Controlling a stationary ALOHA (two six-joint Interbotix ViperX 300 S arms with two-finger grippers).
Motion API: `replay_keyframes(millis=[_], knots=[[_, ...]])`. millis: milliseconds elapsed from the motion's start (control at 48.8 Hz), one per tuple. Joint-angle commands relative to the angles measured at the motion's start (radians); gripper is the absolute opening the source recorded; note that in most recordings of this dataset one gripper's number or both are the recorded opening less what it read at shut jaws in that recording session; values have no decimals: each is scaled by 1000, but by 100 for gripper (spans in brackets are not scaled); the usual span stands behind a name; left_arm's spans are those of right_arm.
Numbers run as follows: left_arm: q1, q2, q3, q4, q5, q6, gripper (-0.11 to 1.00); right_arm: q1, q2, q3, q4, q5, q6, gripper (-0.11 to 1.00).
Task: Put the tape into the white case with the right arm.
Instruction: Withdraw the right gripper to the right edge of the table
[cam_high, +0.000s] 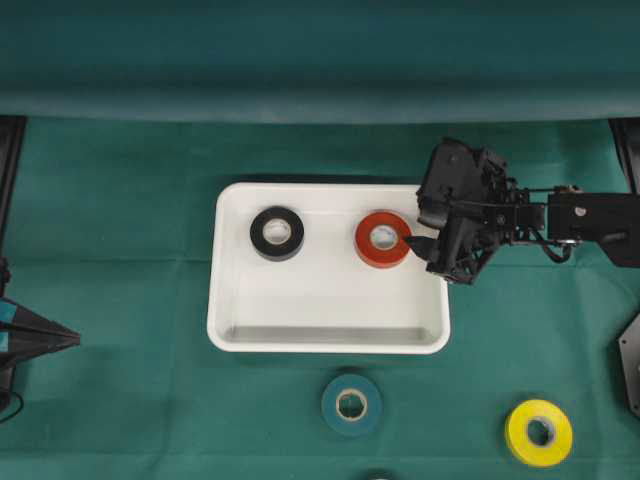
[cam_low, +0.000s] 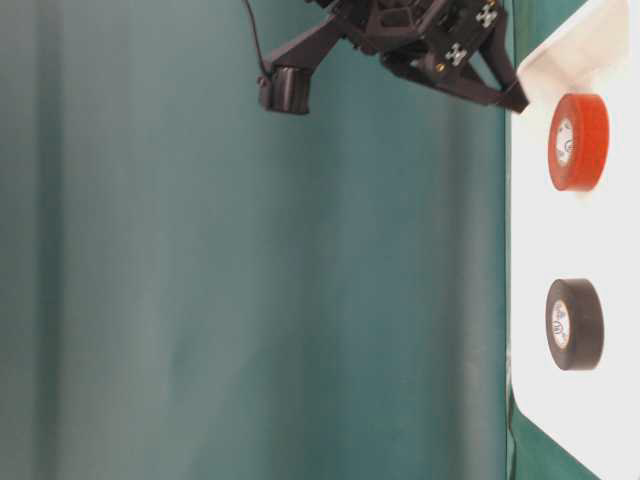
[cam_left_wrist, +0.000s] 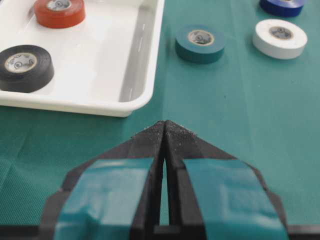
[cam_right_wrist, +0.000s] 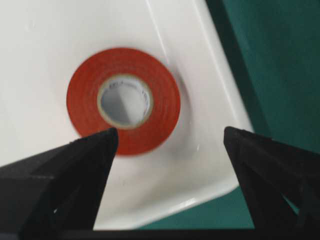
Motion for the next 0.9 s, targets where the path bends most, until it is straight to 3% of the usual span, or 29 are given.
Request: replay_keyframes(millis=[0, 574, 882], knots=[[2, 9, -12, -2, -11, 0, 0, -2, -41, 14, -2, -3, 0, 74], [2, 9, -12, -2, -11, 0, 0, -2, -549, 368, 3, -3, 14, 72], [2, 9, -12, -2, -11, 2, 0, 5, -695, 459, 5, -5, 14, 71]])
